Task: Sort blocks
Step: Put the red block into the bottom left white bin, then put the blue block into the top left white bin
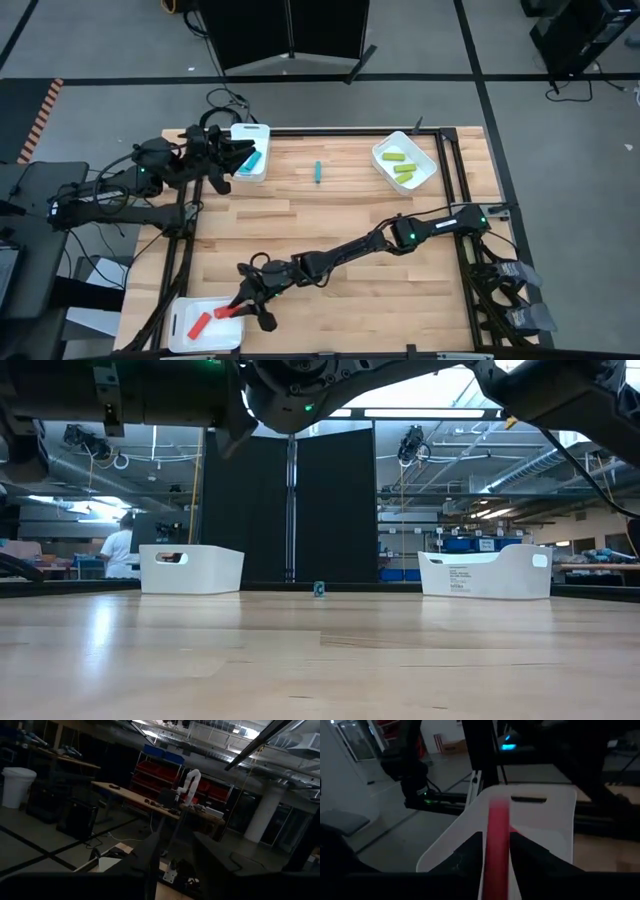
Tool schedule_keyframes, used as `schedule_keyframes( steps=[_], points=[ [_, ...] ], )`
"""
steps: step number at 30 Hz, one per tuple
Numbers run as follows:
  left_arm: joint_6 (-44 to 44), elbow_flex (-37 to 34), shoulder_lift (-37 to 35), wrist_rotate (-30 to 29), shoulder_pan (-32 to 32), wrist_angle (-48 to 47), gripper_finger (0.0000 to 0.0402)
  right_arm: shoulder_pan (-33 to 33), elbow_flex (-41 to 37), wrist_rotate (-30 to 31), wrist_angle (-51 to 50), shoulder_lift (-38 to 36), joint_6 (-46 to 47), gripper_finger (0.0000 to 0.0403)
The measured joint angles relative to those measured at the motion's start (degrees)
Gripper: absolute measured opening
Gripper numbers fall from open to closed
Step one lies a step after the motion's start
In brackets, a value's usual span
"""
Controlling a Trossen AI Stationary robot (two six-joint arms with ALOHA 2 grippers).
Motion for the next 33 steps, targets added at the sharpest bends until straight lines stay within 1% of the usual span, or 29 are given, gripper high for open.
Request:
schedule_keyframes(
  steps=[3, 7, 10, 13, 15, 18, 20, 22, 24, 26, 29, 31, 33],
  points=[
    [0.02, 0.00, 0.00, -0.46, 0.00, 0.03, 0.0120, -0.11, 0.00, 0.57, 1.23, -0.02, -1.29, 0.0105],
    [0.04, 0.00, 0.00, -0.61, 0.00, 0.01, 0.0120, -0.19, 0.00, 2.09, 2.84, -0.02, -3.26, 0.0084],
    [0.02, 0.00, 0.00, -0.61, 0.00, 0.01, 0.0120, -0.81, 0.00, 1.37, 2.40, -0.07, -3.31, 0.0073],
    [-0.18, 0.00, 0.01, -0.84, 0.00, -0.17, 0.0120, -1.88, -0.02, -0.01, 0.70, -0.58, -1.92, 0.0073],
    [-0.99, 0.01, 0.52, -2.00, 0.00, -1.11, 0.0120, -2.46, -0.04, -0.58, 0.00, -1.40, -1.80, 0.0077],
    [-1.85, 0.02, 1.93, -3.80, 0.00, -3.48, 0.0120, -3.13, -0.02, 0.66, -1.64, -4.22, -3.42, 0.0073],
    [-1.95, 0.00, 3.14, -3.93, 0.04, -4.35, 0.0120, -3.34, -1.03, 2.10, -0.39, -5.97, -4.99, 0.0056],
    [-1.97, 0.00, 4.17, -3.91, 0.02, -3.92, 0.0120, -3.38, -4.14, 3.65, 0.99, -8.09, -6.38, 0.0027],
    [-1.99, 0.00, 5.46, -3.91, 0.09, -3.66, 0.0120, -3.34, -9.75, 5.72, 3.63, -10.72, -7.63, 0.0010],
    [-2.03, 0.01, 6.61, -3.93, 0.30, -4.14, 0.0120, -3.45, -17.82, 9.24, 8.37, -14.40, -7.62, 0.0012],
    [-2.39, 0.00, 8.25, -3.96, 0.91, -3.73, 0.0120, -4.05, -34.53, 13.38, 18.85, -23.29, -7.45, 0.0008],
    [-3.59, 0.02, 9.73, -4.96, 1.50, -3.71, 0.0120, -4.28, -47.21, 18.93, 26.21, -30.35, -7.98, 0.0006],
    [-5.15, 0.02, 12.38, -5.56, 2.05, -3.74, 0.0120, -4.21, -59.34, 26.15, 31.53, -37.44, -9.04, 0.0008]
  ],
)
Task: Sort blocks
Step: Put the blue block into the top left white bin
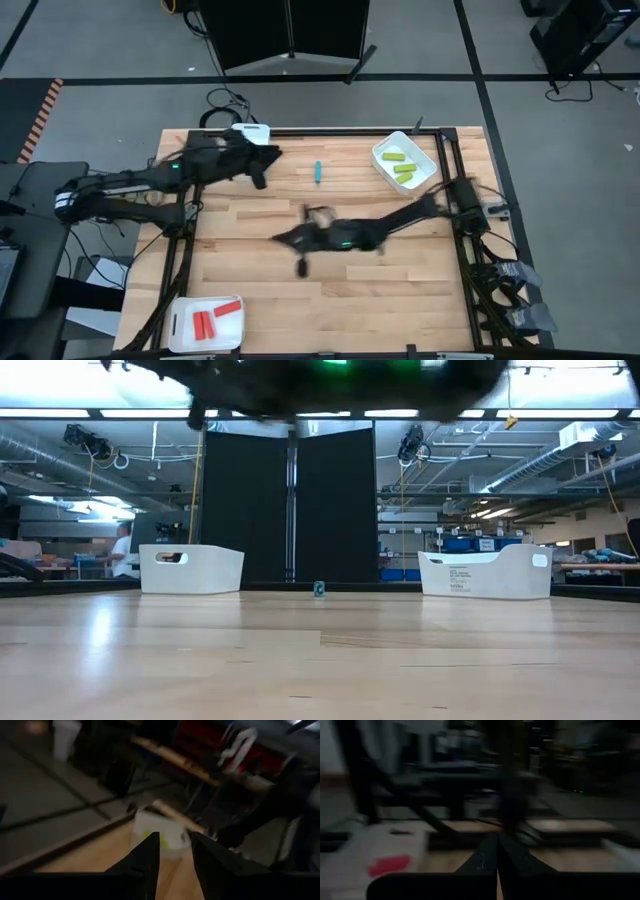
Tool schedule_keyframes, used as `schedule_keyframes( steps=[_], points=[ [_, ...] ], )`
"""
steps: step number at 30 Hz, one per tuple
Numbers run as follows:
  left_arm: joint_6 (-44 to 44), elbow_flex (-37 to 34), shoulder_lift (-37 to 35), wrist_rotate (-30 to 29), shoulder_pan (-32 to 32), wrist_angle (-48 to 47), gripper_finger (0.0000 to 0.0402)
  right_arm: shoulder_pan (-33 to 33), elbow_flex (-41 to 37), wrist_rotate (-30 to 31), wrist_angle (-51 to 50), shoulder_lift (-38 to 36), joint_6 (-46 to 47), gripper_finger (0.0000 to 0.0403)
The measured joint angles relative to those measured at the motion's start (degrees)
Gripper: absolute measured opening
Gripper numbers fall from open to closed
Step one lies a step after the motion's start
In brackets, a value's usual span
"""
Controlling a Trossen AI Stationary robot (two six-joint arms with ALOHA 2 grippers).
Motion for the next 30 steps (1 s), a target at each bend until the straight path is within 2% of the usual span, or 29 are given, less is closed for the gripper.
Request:
schedule_keyframes(
  steps=[3, 6, 10, 12, 16, 20, 25, 30],
  points=[
    [-2.73, 0.00, 6.04, -0.13, 1.32, 0.04, 0.0120, 0.89, -15.03, 9.94, 3.58, -11.22, -1.27, 0.0010],
    [-5.41, 0.00, 13.43, -0.32, 3.26, 1.90, 0.0120, 2.19, -26.01, 18.21, 4.50, -22.52, -2.32, 0.0010],
    [-5.85, 2.86, 23.86, -0.52, 5.62, 1.40, 0.0121, 4.76, -36.18, 27.99, 3.74, -34.42, -4.22, 0.0013],
    [-6.88, 6.11, 28.66, -0.47, 6.42, -2.43, 0.0129, 6.37, -39.49, 31.73, 4.02, -39.90, -4.97, 0.0016],
    [-7.76, 14.78, 38.37, -0.83, 7.29, -11.66, 0.0165, 9.28, -43.98, 36.75, 3.64, -46.81, -6.79, 0.0019],
    [-8.52, 25.69, 47.46, -0.91, 7.63, -21.57, 0.0213, 11.45, -45.41, 41.20, 3.36, -50.51, -8.92, 0.0018],
    [-8.46, 37.85, 57.14, -2.58, 7.70, -32.29, 0.0267, 12.96, -45.49, 42.12, 2.96, -51.30, -10.28, 0.0017],
    [-8.71, 44.85, 63.60, -3.26, 7.92, -38.46, 0.0302, 14.03, -45.49, 43.64, 2.83, -51.05, -10.33, 0.0018]
  ],
)
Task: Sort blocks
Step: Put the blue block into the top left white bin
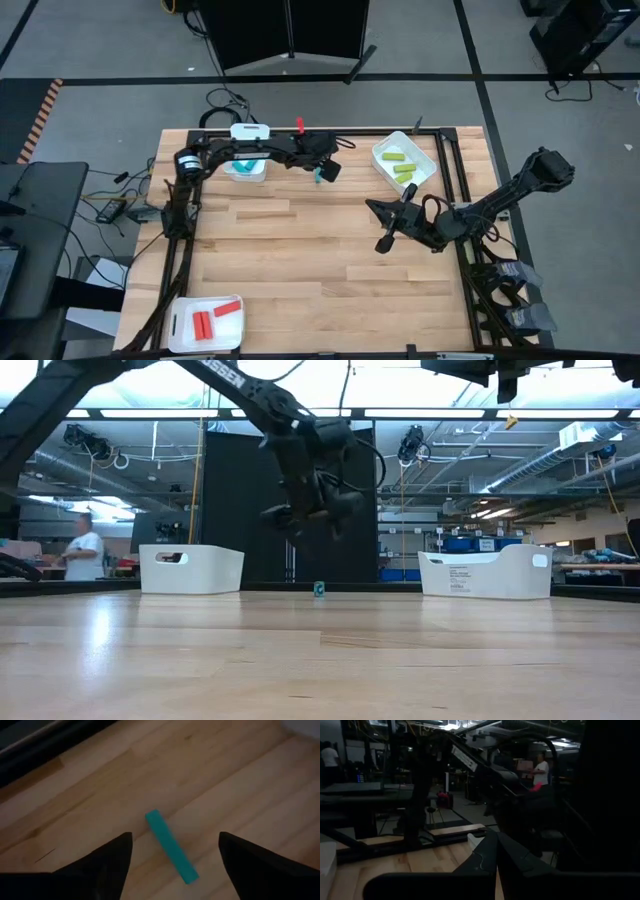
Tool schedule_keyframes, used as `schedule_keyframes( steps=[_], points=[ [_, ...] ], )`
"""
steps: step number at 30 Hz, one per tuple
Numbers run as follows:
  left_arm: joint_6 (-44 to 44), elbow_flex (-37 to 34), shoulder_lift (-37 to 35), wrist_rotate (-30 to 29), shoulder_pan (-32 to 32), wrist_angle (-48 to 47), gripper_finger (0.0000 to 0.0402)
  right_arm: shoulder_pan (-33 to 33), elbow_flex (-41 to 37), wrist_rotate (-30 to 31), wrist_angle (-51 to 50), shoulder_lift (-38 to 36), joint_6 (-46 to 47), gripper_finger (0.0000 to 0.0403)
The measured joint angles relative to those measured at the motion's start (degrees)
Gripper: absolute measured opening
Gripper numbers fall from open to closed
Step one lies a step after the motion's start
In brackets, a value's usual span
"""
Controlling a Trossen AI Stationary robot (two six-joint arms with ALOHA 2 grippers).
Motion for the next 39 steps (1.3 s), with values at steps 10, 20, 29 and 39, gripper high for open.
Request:
schedule_keyframes(
  steps=[10, 20, 29, 39],
  points=[
    [-2.51, 1.13, 3.56, -1.13, 2.10, -1.48, 0.0318, 1.90, 0.00, 1.82, 0.02, 0.02, -0.74, 0.0018],
    [-2.44, 1.03, 6.49, 2.17, 2.23, 0.23, 0.0317, 1.92, 0.02, 2.95, 0.61, 0.07, -1.31, 0.0018],
    [-1.79, 1.05, 8.68, 3.92, 2.21, 0.78, 0.0284, 1.98, 0.04, 3.04, 1.30, 0.09, -1.69, 0.0019],
    [-1.15, 1.12, 9.31, 3.77, 2.23, 0.22, 0.0171, 1.98, 0.04, 3.91, 1.89, 0.09, -1.98, 0.0019]
  ],
)
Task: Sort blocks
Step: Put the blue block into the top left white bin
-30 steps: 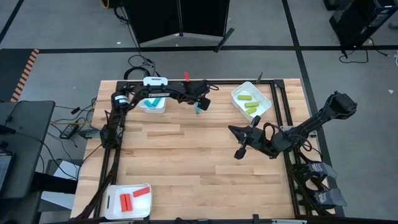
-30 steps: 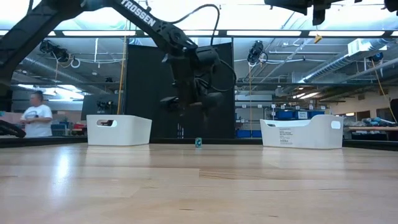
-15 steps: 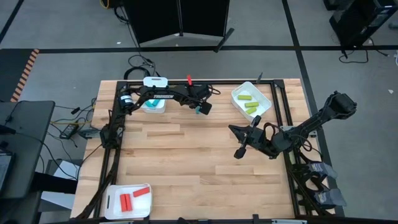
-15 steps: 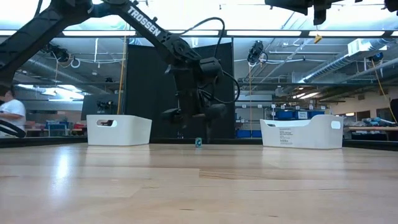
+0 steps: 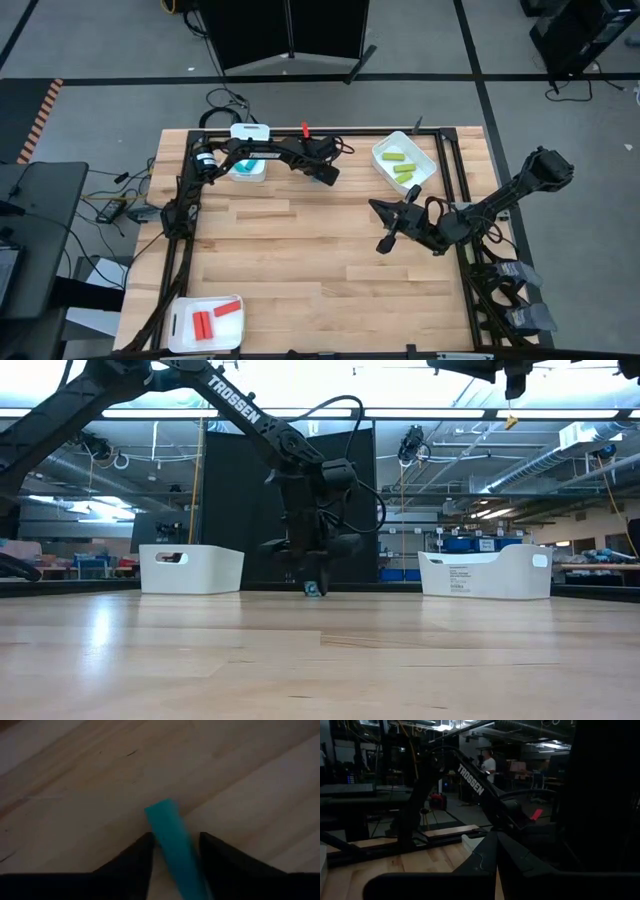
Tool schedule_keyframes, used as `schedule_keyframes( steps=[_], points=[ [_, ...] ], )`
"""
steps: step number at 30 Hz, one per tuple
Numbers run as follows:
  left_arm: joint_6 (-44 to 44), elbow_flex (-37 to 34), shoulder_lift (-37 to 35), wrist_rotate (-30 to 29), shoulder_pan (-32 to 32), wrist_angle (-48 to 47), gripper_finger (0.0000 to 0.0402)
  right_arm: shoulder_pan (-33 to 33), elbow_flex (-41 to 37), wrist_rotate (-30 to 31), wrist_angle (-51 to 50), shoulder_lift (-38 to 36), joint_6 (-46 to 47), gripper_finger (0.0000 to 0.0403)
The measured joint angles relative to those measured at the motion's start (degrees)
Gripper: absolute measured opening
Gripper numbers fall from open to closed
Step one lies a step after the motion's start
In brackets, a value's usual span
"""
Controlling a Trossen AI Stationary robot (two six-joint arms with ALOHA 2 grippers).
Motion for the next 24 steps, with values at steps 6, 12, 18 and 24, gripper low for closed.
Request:
schedule_keyframes(
  steps=[6, 12, 18, 24],
  points=[
    [2.92, 0.00, 0.02, 0.80, 0.00, -0.15, 0.0061, 0.00, 0.00, 0.13, 0.00, 0.00, 0.06, 0.0019],
    [6.03, -0.17, -1.68, 0.86, -0.01, -2.11, 0.0064, 0.00, 0.00, 0.15, 0.09, 0.00, 0.08, 0.0018],
    [7.20, 0.55, -11.38, -8.16, -0.04, -9.76, 0.0064, 0.00, 0.00, 0.25, 0.42, 0.00, 0.28, 0.0017],
    [6.31, -0.09, -22.18, -16.75, 0.68, -19.56, 0.0064, 0.00, 0.00, 0.37, 0.48, 0.00, 0.51, 0.0017]
  ],
)
